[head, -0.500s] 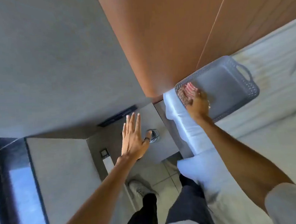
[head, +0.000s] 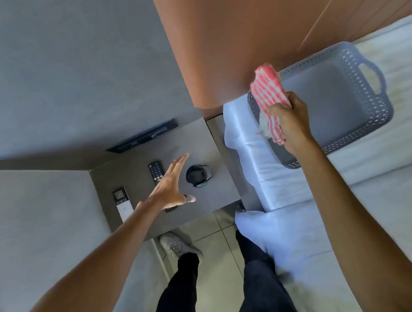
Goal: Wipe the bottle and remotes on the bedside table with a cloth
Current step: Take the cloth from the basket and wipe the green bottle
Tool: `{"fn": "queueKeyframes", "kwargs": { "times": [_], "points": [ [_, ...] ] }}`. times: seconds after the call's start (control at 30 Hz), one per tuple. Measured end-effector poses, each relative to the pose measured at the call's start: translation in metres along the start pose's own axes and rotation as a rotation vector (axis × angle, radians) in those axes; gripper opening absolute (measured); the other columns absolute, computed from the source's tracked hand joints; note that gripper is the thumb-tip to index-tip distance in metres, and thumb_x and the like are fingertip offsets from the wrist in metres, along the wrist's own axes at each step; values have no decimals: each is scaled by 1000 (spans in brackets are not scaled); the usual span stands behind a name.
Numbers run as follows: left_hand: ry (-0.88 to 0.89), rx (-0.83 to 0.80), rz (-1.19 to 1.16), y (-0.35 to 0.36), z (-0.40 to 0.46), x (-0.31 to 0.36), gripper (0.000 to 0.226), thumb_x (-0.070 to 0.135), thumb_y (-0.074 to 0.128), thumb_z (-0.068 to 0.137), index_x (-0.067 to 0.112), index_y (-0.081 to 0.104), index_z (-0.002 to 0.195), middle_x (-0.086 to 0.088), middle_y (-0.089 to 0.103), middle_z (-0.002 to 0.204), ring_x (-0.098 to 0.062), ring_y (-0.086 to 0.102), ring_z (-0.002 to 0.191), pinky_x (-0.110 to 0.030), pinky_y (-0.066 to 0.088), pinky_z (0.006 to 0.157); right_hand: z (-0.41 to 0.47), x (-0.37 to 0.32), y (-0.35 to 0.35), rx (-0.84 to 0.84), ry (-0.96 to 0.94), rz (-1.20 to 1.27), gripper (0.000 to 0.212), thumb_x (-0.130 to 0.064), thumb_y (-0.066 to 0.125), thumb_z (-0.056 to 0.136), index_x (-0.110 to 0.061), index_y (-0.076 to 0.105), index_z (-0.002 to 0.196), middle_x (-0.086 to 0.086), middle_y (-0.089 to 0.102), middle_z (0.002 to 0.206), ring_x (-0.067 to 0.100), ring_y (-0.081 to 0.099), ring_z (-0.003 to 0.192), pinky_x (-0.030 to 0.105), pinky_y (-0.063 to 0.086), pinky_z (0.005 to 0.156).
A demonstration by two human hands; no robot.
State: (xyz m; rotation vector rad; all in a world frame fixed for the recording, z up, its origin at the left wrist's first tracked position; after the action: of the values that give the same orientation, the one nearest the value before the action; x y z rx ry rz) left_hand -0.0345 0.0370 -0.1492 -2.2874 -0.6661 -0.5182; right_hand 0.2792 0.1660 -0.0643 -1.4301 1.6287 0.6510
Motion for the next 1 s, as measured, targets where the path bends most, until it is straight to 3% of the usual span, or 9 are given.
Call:
{"fn": "queueKeyframes", "kwargs": {
  "times": [0.13,0.27,0.4,0.53,0.63,0.77,0.8,0.9,1.0],
  "points": [
    [191,11,-77,21,42,-4,104,26,99,70,39,40,155,9,44,162,-17,45,147,-42,35,128,-34,27,44,-184,112,205,42,16,61,81,-7,71,114,16,76,116,35,74,110,42,57,98],
    [384,186,-343,31,71,-26,81,49,98,64,21,63,132,2,71,129,-16,69,117,-49,56,108,-53,79,65,-185,175,112,34,9,63,85,-16,77,105,4,81,99,23,77,97,38,59,93],
    [227,327,-975,37,81,-57,62,52,94,69,27,70,119,13,78,106,-9,72,98,-29,60,89,-59,120,70,-117,120,9,43,1,64,82,-11,74,122,8,79,114,21,76,106,31,62,91],
    [-43,304,-1382,48,90,-67,69,59,66,89,1,70,125,-6,72,86,-23,70,82,-42,62,86,-62,150,71,-57,-5,-157,54,-3,55,81,-11,68,133,15,64,124,22,68,109,34,57,98],
    [-100,192,-1502,56,98,-65,62,63,52,98,5,72,90,-14,72,82,-33,70,81,-45,60,91,-69,161,87,-148,-294,-382,62,7,45,84,2,55,145,9,47,124,23,56,119,24,46,109],
    [-65,-7,-1660,64,102,-45,82,71,49,96,-6,62,119,-31,62,120,-49,63,115,-55,42,123,-87,188,140,-487,-630,-705,65,4,46,91,5,37,155,29,31,165,44,26,157,51,27,129],
    [-60,-6,-1662,63,102,-40,76,67,50,97,-6,62,112,-28,64,111,-43,66,105,-52,45,120,-92,196,150,-550,-675,-800,63,-9,48,99,3,32,158,26,24,170,44,17,160,53,23,130],
    [-185,70,-1684,58,98,-36,55,55,53,102,3,64,91,-13,66,76,-26,68,73,-37,60,81,-115,214,150,-628,-760,-1034,67,-35,41,107,-4,22,163,17,17,174,40,7,163,57,19,130],
    [-272,279,-1537,58,99,-48,46,52,55,103,10,74,96,-11,65,75,-25,65,70,-37,59,75,-144,225,127,-684,-789,-1171,66,-36,37,106,-13,20,165,6,15,176,32,5,164,55,15,130]
  ]
}}
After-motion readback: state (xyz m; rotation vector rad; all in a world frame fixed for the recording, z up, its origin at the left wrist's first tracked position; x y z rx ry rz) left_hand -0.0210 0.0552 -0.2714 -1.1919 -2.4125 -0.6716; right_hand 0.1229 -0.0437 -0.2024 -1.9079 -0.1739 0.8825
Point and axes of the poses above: each hand's wrist, its own z-axis towards the middle knuckle, its own y-axis out of the palm, x = y × z, the point moved 3 cm from there along z, towards the middle knuckle
